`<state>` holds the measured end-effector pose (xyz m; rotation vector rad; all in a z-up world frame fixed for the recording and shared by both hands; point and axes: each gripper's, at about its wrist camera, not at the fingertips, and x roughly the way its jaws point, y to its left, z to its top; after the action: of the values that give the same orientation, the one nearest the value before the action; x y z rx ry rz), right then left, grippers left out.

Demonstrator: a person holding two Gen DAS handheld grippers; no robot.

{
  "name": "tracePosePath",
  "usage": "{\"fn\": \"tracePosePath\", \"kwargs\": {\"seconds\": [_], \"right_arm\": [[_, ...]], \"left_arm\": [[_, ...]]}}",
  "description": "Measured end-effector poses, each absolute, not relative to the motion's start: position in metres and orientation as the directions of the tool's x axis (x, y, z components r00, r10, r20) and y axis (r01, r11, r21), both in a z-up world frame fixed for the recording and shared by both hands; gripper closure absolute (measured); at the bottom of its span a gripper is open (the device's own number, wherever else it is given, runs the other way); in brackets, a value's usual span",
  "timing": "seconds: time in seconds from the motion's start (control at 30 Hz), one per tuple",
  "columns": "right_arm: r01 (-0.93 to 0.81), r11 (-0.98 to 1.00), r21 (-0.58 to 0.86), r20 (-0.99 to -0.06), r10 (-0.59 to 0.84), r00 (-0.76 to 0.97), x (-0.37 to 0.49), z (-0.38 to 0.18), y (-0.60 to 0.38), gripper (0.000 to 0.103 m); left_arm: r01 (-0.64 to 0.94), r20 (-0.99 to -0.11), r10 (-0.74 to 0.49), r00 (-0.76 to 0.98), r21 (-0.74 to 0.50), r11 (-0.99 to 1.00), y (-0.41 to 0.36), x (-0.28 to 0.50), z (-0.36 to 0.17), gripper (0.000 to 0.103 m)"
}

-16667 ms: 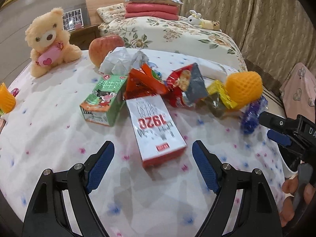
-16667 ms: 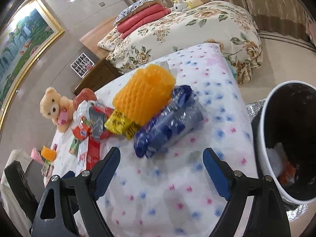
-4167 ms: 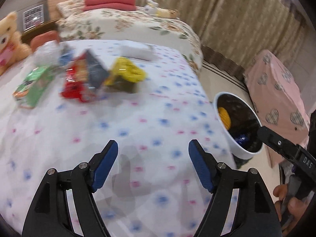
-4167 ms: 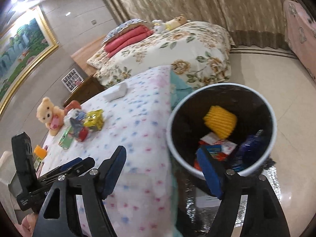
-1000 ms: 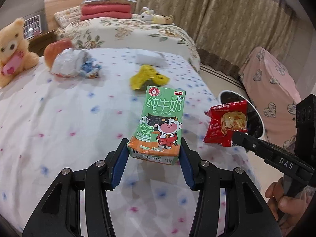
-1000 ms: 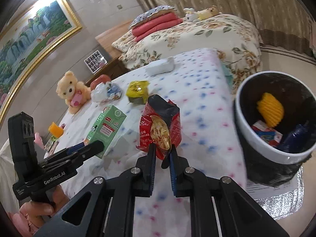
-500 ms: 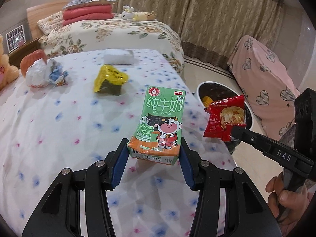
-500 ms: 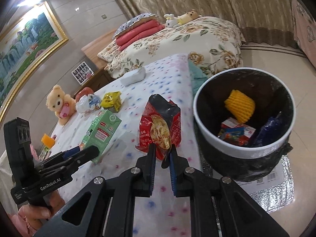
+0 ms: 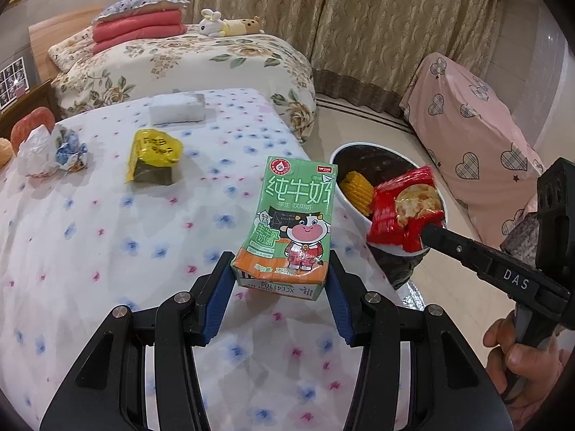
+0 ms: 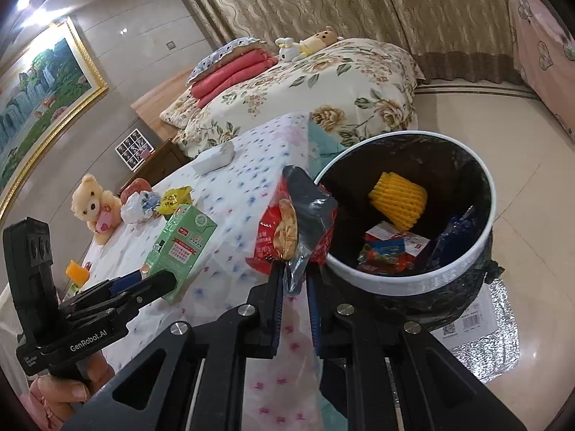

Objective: Collect trash
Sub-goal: 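Carry the green milk carton and red chip bag over the bin with both tools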

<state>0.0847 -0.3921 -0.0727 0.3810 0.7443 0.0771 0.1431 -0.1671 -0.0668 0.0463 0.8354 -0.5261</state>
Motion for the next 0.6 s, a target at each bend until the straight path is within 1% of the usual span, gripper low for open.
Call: {"fn": "tracePosePath", "kwargs": {"seconds": [0.2,0.6], "right_arm": [[0.077,0.93,0.359,-0.644,0.187,0.742,0.085,-0.072,-0.401,0.097],[0.128,0.925,0.359,-0.641,0.144,0.753,0.084,-0.072,-0.429,0.098]], "left_arm": [[0.481,-0.719,-0.437,0.541,-0.162,0.862,-0.18,0.146,-0.067,0.054],[0.513,-0.728,-0.445,0.521,-0.149,0.845,-0.208,0.156,-0.067,0.054]]}}
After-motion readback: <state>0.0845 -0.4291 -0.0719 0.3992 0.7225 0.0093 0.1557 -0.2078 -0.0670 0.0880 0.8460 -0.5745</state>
